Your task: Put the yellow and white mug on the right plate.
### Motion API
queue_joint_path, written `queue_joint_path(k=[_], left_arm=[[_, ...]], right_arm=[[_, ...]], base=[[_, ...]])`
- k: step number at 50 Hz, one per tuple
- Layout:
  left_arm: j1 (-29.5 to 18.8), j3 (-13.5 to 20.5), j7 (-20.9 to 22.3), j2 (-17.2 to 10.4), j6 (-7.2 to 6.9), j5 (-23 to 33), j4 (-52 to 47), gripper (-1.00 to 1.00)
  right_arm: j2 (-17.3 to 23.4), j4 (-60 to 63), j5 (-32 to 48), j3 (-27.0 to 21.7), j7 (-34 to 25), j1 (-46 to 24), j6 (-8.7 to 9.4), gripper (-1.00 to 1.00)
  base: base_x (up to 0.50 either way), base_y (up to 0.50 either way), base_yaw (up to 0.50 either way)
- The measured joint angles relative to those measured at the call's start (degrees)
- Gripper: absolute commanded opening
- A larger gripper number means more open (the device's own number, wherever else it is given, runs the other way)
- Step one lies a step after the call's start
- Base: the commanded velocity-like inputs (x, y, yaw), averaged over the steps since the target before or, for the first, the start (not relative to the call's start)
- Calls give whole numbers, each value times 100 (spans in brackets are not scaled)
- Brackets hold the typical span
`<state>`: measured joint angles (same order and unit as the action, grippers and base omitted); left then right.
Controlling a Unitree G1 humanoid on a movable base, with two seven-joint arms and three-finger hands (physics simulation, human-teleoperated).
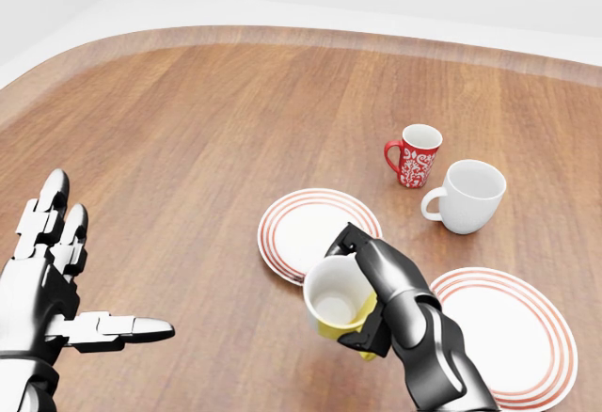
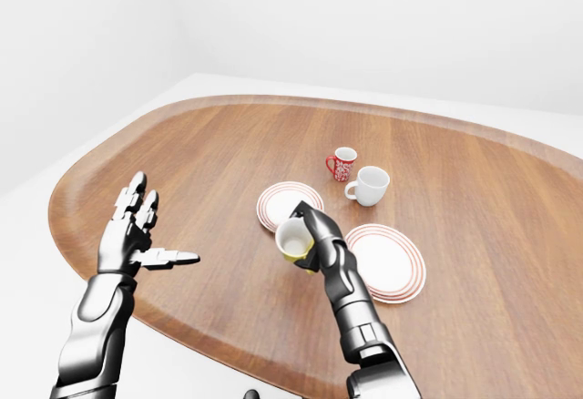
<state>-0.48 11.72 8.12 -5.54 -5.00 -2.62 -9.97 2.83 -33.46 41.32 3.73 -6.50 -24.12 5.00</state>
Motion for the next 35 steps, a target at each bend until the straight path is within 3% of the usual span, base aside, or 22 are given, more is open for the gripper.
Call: queue_joint_path(k=[8,35], left_arm=[[3,-14,-3,6,0,12,4,100],[1,-81,-2,23,0,75,131,100]], right_arm=[[257,-228,-137,-171,58,-162,-36,-100],[1028,-1375,-452,-533,327,-784,-423,-100]], base=[[0,0,0],[0,0,0]])
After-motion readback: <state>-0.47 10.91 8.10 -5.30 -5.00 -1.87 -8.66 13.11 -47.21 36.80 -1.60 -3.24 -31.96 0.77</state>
